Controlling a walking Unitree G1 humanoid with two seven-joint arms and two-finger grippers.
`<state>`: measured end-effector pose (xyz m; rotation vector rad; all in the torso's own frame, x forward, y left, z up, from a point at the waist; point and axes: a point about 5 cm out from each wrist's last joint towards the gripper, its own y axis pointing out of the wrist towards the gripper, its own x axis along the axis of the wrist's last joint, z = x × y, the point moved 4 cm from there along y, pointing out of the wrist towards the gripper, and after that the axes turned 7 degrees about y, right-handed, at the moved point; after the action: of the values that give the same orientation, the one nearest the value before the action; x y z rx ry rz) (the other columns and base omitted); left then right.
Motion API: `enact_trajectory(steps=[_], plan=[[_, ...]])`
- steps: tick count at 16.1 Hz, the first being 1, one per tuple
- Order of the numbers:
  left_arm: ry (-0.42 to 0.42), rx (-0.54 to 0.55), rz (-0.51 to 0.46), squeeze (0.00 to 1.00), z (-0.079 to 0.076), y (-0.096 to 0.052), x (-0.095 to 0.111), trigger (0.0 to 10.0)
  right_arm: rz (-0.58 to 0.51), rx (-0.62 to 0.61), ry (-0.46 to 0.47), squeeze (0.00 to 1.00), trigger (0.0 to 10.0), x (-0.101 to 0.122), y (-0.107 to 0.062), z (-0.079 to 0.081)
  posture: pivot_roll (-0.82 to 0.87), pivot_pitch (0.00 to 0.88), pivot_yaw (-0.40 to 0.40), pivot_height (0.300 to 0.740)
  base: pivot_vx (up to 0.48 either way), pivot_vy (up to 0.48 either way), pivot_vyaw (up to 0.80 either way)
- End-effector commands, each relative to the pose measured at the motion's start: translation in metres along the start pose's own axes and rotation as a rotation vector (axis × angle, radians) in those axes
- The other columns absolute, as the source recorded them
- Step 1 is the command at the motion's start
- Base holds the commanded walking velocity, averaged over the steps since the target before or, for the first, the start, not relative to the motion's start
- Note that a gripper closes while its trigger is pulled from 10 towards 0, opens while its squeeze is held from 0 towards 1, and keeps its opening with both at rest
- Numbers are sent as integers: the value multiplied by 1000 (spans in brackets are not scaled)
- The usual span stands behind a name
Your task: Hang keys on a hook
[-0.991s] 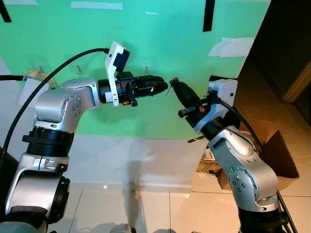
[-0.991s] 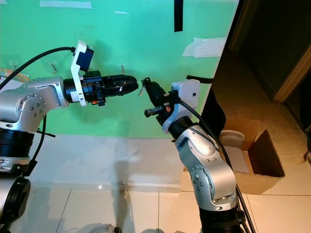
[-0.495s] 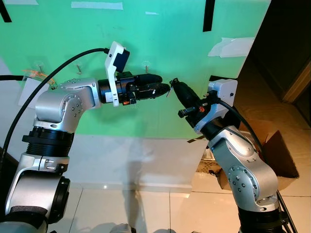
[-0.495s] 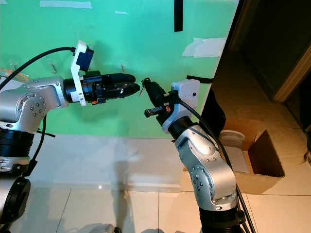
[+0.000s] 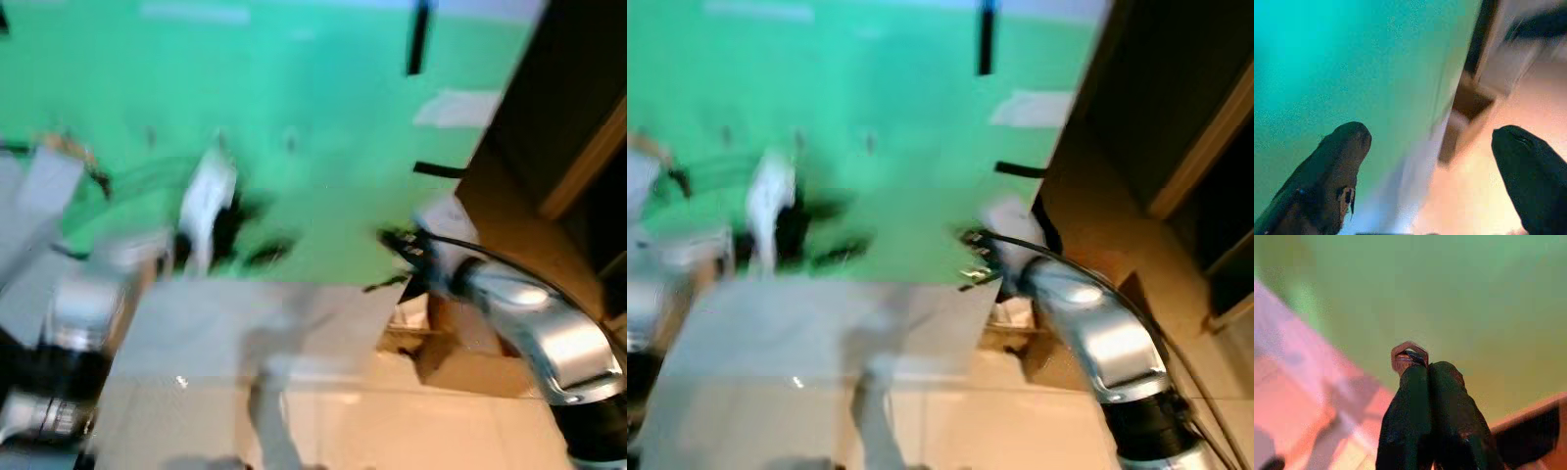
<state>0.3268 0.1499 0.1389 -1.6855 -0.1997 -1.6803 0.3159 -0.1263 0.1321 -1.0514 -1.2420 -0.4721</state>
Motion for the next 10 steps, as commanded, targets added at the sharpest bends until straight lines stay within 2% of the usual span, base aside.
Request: enact_trajectory(steps=[1, 3, 5, 6, 7, 8, 9, 10], plan=[[121, 1, -79, 1000, 2, 3, 36, 10000, -13, 71, -19, 0, 0, 6, 4, 18, 30, 0, -79, 740, 0, 0, 0], [128, -1, -72, 1000, 1, 2, 35, 10000, 0, 80, -23, 0, 0, 3, 3, 19, 30, 0, -79, 740, 0, 0, 0], [192, 36, -47, 1000, -2, 1, 26, 10000, 83, 169, -45, 0, 0, -7, 1, 27, 33, 0, -77, 740, 0, 0, 0], [213, 54, -38, 1000, -2, 1, 23, 10000, 83, 183, -24, 0, 0, -9, 1, 29, 33, 0, -77, 740, 0, 0, 0], [227, 109, -46, 1000, 0, 3, 21, 10000, 137, 58, -67, 0, 0, -18, 5, 11, 35, 0, -75, 740, 0, 0, 0], [218, 148, -67, 1000, 0, 4, 21, 10000, 69, 72, 45, 0, 0, -7, 7, 14, 33, 0, -68, 740, 0, 0, 0], [231, 157, -84, 1000, -3, 4, 22, 10000, -69, 132, 212, 0, 0, 17, 7, 23, 30, 0, -60, 740, 0, 0, 0], [221, 183, -124, 1000, -7, 5, 25, 10000, -266, 112, 432, 0, 0, 49, 2, 12, 24, 0, -51, 740, 0, 0, 0]])
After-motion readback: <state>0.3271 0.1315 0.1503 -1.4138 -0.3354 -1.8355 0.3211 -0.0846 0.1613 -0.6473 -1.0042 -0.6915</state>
